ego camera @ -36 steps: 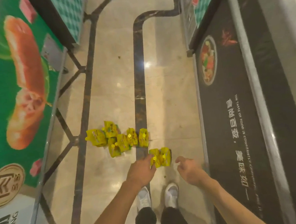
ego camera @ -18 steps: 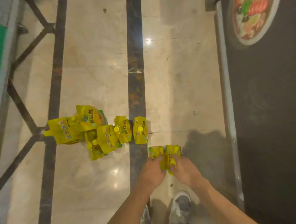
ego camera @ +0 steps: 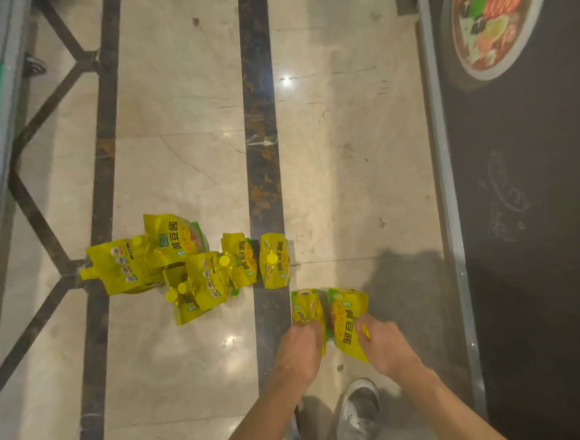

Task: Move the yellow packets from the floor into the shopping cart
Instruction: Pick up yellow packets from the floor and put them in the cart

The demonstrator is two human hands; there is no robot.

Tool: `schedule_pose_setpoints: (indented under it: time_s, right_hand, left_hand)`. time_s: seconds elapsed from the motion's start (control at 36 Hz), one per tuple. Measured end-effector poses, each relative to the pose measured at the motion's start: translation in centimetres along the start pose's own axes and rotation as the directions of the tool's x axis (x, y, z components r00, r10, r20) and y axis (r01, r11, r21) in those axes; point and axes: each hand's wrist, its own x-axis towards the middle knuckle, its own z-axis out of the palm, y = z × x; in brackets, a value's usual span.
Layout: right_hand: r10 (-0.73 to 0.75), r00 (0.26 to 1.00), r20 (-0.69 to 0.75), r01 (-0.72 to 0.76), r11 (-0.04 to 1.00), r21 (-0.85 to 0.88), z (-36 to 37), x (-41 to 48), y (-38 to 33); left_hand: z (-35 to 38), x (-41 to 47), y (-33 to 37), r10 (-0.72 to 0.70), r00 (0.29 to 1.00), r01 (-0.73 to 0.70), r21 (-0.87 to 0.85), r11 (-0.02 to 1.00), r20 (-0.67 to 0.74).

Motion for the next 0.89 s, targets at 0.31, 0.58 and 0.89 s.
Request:
schedule_pose_setpoints:
  time_s: [0.31,0.58,0.89]
  right_hand:
    - [-0.049,0.995,-0.088,0.053,0.998,0.039,-10.5,-15.0,-5.3]
    - [-0.171,0.956,-0.24,0.156,0.984,-0.08,-23.8,-32.4,-12.2]
    - [-0.337,0.845,-0.415,0.312,0.941,-0.129,-36.3,-52.5,-20.1]
  left_hand:
    - [-12.4,-13.8,7.2,0.081,0.987,-0.082,0.0,0.997,-0.137]
    - [-27.5,-29.8,14.8,0.197,0.947,-0.204,0.0,0.979,-0.254]
    - [-42.0,-48.6,22.6,0.284,0.879,-0.276,0.077,0.958,-0.384]
